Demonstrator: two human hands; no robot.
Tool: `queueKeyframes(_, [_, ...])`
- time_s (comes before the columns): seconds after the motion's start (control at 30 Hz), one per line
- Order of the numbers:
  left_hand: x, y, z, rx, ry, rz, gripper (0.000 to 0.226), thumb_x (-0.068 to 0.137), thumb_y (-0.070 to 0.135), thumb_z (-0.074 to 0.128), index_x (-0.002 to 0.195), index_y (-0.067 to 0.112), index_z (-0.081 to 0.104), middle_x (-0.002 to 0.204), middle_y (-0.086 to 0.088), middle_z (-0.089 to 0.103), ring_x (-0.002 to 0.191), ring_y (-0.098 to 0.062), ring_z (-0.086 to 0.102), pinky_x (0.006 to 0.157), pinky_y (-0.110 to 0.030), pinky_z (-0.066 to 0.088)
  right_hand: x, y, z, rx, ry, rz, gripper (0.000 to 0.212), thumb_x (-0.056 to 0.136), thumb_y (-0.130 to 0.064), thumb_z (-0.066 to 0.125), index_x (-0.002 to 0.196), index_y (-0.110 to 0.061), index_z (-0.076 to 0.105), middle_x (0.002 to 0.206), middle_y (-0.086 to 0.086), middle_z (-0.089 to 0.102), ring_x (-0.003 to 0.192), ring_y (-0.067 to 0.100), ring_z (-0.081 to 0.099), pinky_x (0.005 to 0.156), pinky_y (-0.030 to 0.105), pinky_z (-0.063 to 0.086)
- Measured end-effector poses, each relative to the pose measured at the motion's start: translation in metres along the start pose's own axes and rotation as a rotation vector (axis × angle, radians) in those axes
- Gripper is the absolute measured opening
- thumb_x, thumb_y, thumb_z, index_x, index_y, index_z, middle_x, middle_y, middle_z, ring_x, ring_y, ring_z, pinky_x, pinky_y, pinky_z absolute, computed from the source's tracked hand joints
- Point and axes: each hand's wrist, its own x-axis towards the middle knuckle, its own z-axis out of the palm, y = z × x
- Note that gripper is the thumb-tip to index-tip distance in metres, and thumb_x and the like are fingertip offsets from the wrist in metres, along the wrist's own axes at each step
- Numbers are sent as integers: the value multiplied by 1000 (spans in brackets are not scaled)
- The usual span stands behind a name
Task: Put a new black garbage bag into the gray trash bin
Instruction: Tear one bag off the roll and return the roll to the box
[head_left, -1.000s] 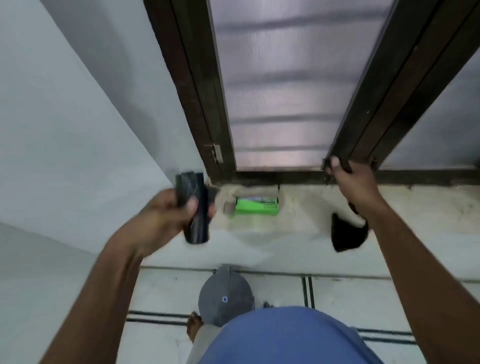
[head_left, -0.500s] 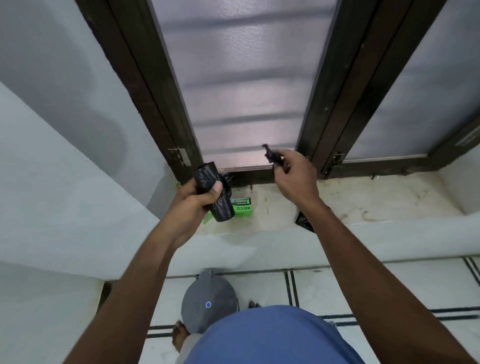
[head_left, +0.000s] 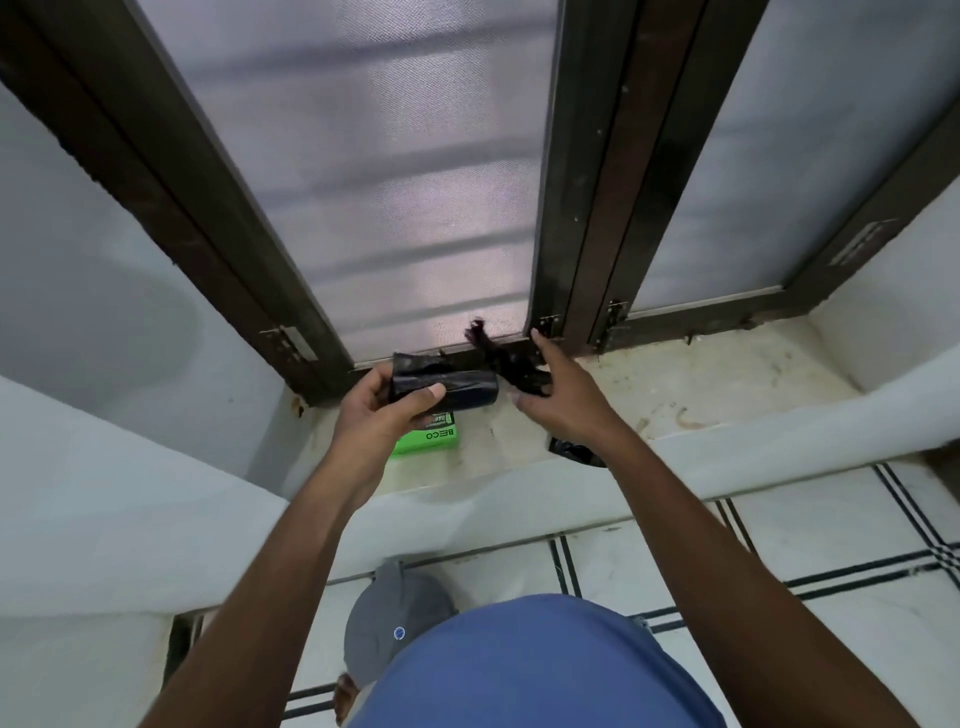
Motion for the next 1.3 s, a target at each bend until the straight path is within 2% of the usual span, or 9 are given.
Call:
queueKeyframes(0.13, [-6, 0, 1, -105, -87, -56, 38, 92, -1, 79, 127, -6, 64, 133, -25, 73, 124, -38, 73, 103, -52, 61, -21, -5, 4, 133, 198, -5, 55, 105, -7, 56, 156, -28, 57, 155, 2, 57, 111, 13, 66, 85, 16, 49])
queueKeyframes(0.23, [-15, 5, -2, -130, -149, -55, 36, 88, 4, 79, 123, 5, 68, 131, -20, 71, 122, -37, 74, 97, -48, 64, -38, -27, 2, 446, 102, 29, 20, 110, -38, 63, 123, -30, 74, 123, -3, 76, 99, 16, 75, 82, 33, 59])
queueKeyframes(0.4, [-28, 6, -10, -90, -270, -25, 22, 90, 7, 76, 109, 16, 68, 122, -13, 70, 114, -35, 76, 94, -43, 64, -55, -49, 2, 686, -377, 3, 41, 99, -46, 79, 134, -25, 74, 130, 8, 79, 113, 28, 80, 93, 46, 67])
queueKeyframes(0.53, [-38, 1, -22, -74, -209, -11, 23, 87, 11, 80, 106, 18, 71, 128, -12, 69, 116, -35, 76, 95, -43, 64, -52, -45, 9, 634, -347, -101, 27, 96, -15, 87, 120, -17, 74, 126, 12, 78, 113, 32, 79, 95, 53, 68])
queueKeyframes(0.73, [-58, -11, -39, 65, -78, -38, 34, 89, 16, 87, 116, 30, 70, 126, -2, 74, 111, -27, 79, 89, -41, 67, -49, -56, 41, 540, -332, -101, 27, 97, -18, 87, 113, -23, 66, 129, 12, 70, 99, 34, 83, 79, 60, 70])
queueKeyframes(0.87, [-74, -26, -52, 381, -9, 95, 50, 88, 24, 91, 127, 43, 66, 124, 25, 73, 114, 0, 71, 88, -18, 58, -46, -62, 64, 416, -371, -126, 39, 97, -24, 86, 129, -34, 65, 132, 2, 60, 86, 35, 84, 71, 56, 70])
queueKeyframes(1.0, [-85, -44, -66, 453, 160, 56, 39, 87, 42, 89, 124, 37, 75, 115, 18, 79, 105, -2, 74, 85, -19, 56, -30, -64, 92, 245, -314, -185, 30, 99, -41, 83, 122, -37, 64, 123, -5, 65, 86, 24, 78, 71, 46, 68])
queueKeyframes(1.13, [-102, -62, -83, 344, 327, -51, 24, 90, 45, 87, 110, 33, 81, 93, 6, 82, 88, -20, 78, 87, -46, 65, 6, -65, 119, -248, -138, -465, 37, 104, -47, 69, 135, -27, 63, 131, -5, 68, 122, 20, 64, 101, 43, 55])
queueKeyframes(1.3, [-120, -69, -101, 194, 437, -112, 22, 91, 33, 88, 110, 23, 82, 85, -1, 81, 84, -36, 80, 88, -61, 65, 38, -76, 158, -940, -326, -599, 89, 87, -45, 81, 162, -24, 39, 150, 6, 61, 135, 34, 49, 109, 52, 37])
